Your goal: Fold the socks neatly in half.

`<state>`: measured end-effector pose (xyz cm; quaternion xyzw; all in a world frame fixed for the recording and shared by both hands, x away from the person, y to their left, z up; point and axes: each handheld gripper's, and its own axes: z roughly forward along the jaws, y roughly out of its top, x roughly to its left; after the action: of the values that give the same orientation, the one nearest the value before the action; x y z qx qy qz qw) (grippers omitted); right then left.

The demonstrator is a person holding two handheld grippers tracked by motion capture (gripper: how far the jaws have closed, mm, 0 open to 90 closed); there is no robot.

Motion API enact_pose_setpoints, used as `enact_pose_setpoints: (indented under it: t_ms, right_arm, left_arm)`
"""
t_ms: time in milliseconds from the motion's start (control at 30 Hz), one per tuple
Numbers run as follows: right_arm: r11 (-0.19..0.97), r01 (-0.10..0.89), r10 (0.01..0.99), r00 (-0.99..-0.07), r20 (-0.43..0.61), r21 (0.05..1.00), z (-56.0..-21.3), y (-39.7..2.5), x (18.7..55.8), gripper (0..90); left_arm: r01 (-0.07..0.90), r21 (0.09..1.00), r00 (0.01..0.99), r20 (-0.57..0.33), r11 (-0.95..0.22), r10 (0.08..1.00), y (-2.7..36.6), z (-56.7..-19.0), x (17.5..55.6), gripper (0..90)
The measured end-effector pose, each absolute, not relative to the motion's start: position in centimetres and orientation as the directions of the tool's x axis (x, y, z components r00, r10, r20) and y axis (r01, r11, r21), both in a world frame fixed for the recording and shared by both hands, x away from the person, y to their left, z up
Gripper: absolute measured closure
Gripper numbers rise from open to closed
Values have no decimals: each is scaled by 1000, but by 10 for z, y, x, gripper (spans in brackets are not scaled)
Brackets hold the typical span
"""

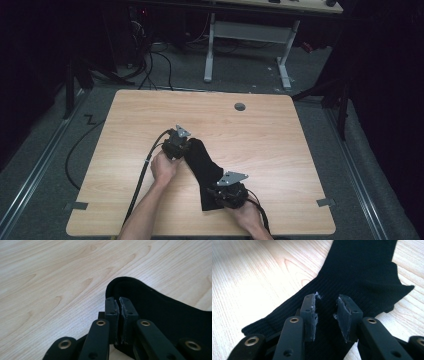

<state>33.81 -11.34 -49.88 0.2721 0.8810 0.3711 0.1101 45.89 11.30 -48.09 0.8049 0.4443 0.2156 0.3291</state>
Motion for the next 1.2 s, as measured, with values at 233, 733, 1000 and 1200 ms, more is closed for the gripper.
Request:
enact_pose_setpoints:
  t_ms: [233,733,1000,1200]
  right_arm:
    - [585,391,556,-831,0,710,-498,-113,338,674]
    - [494,427,613,-789,45,757,-487,-124,347,655]
    - [485,444,649,-760,31,753,-489,-116,370,653]
    - [512,457,653,-757,16,727,-497,-123,371,645]
  left_arm:
    - [545,744,505,76,-386,860,105,-482,462,807]
    - [474,777,617,43,-415,786,93,-468,418,515]
    - [538,716,631,8,-445,776,78,-495,416,491]
    - [550,734,605,-20,-400,796,84,-499,422,477]
